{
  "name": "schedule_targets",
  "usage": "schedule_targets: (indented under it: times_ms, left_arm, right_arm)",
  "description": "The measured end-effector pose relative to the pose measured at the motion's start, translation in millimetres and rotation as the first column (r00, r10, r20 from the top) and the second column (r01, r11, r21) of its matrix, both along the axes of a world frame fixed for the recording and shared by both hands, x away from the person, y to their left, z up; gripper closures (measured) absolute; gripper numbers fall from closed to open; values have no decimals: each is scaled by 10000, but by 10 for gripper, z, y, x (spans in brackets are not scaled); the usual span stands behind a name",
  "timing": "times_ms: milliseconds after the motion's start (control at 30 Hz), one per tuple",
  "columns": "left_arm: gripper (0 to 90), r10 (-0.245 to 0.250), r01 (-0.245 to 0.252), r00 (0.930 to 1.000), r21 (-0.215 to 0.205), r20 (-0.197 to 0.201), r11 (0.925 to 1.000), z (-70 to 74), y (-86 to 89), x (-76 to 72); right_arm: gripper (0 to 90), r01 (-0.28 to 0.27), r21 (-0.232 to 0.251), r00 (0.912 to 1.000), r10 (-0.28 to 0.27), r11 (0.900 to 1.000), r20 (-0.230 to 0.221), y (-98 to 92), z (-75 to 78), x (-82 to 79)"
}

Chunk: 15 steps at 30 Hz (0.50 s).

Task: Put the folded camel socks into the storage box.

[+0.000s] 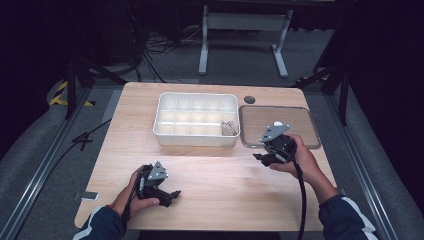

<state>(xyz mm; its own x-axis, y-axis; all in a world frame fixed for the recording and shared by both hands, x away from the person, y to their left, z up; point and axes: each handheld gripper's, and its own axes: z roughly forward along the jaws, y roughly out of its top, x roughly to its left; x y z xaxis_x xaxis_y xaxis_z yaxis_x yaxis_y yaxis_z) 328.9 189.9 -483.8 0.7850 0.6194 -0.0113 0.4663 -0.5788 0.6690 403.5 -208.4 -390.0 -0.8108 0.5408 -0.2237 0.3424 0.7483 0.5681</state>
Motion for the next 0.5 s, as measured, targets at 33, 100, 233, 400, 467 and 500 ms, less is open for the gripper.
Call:
schedule_targets:
  times_ms: [33,100,233,400,467,500]
  left_arm:
    - [36,-4,4,10000,1,10,10000,0,0,0]
    - [36,-1,1,10000,6,4,10000,0,0,0]
    - [37,0,0,10000,-2,8,10000,0,0,0]
    - [36,-2,2,10000,-5,0,10000,-1,0,0]
    - [36,-3,3,10000,-3,2,10000,-1,0,0]
    - [36,-4,4,10000,-3,5,10000,-1,0,0]
  right_arm:
    - [395,28,-53,10000,-28,10000,39,-21,-16,-11]
    - [394,56,-105,10000,-55,9999,40,-52,-39,-35]
    - [393,90,-71,9999,-90,9999,-47,-111,-93,-79]
    - [390,140,-206,9999,-139,9997,29,-178,-165,-151]
    - [389,159,-200,9999,-159,9997,39,-204,-190,-176]
    - [388,160,-165,9999,-161,9997,-40,-218,-216,-191]
